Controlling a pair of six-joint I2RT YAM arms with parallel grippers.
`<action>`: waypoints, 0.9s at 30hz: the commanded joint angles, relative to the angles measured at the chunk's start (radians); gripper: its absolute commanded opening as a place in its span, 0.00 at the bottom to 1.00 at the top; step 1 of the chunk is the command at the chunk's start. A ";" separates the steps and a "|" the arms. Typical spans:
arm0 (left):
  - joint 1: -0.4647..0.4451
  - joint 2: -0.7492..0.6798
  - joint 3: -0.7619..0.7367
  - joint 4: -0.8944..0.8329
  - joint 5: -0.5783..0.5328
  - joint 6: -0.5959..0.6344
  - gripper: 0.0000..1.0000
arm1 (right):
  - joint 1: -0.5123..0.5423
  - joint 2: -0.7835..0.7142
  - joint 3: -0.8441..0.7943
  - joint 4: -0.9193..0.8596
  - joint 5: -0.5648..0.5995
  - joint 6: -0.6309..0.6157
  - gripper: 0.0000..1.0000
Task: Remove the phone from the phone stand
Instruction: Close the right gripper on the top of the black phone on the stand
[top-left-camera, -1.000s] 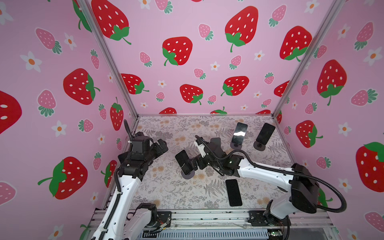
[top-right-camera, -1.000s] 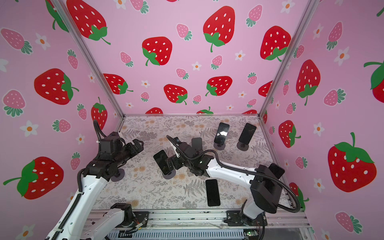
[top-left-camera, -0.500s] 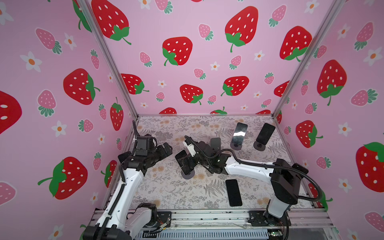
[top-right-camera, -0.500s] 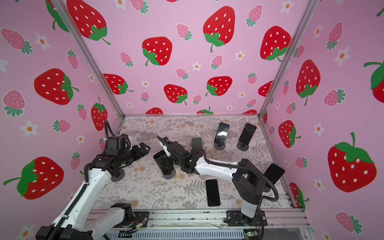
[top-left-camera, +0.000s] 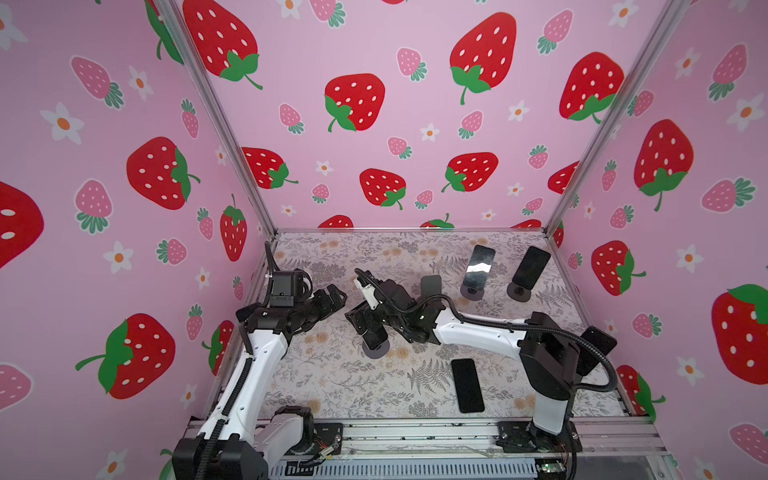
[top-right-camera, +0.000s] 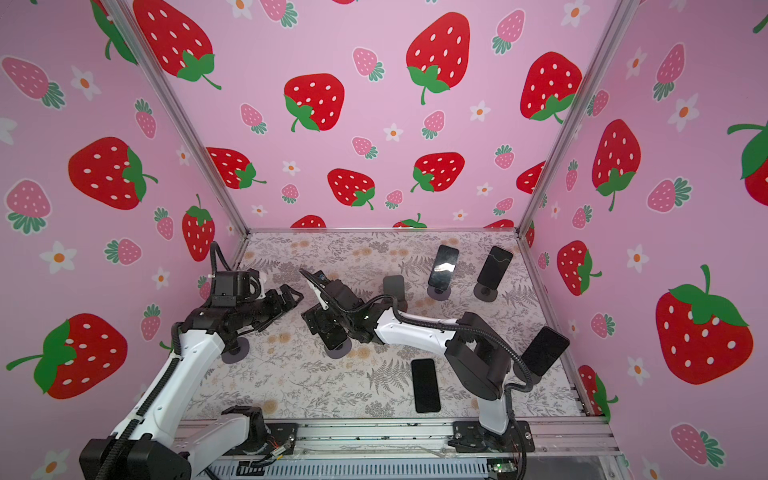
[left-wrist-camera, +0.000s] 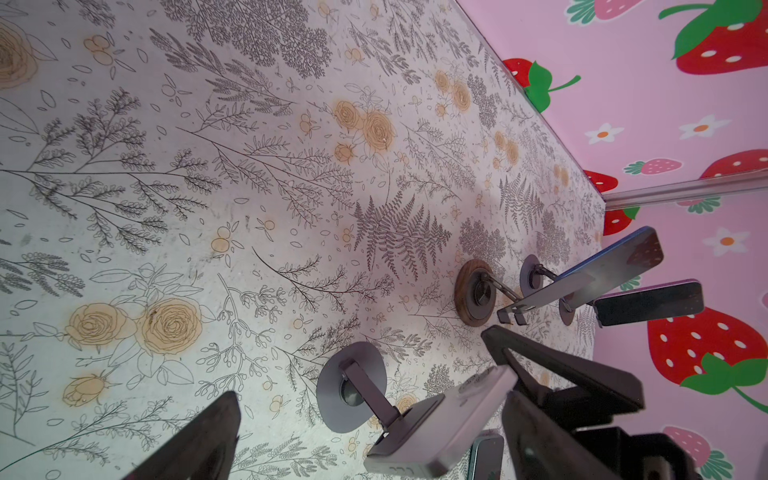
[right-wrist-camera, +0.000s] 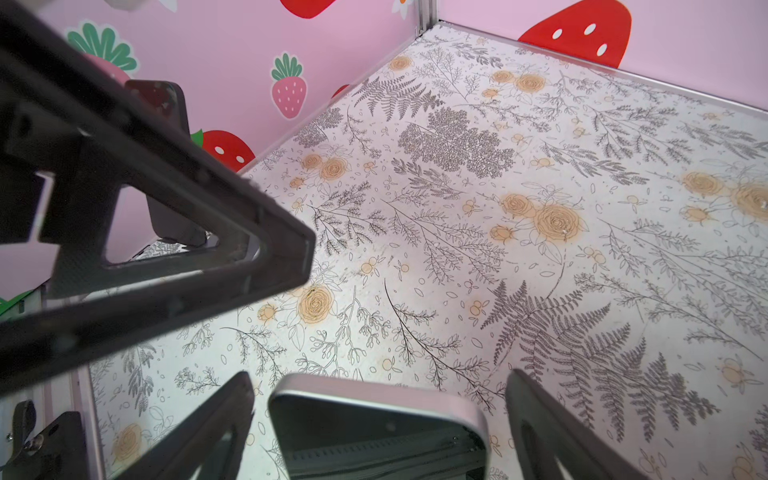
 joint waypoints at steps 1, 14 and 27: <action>0.028 -0.021 0.021 0.013 0.024 -0.019 0.99 | 0.020 0.019 0.038 -0.041 0.054 -0.006 0.94; 0.053 -0.050 -0.027 0.083 0.023 -0.067 0.99 | 0.026 0.044 0.059 -0.098 0.118 0.000 0.85; 0.054 -0.043 -0.043 0.111 0.014 -0.089 0.99 | 0.036 0.013 0.061 -0.108 0.145 -0.002 0.74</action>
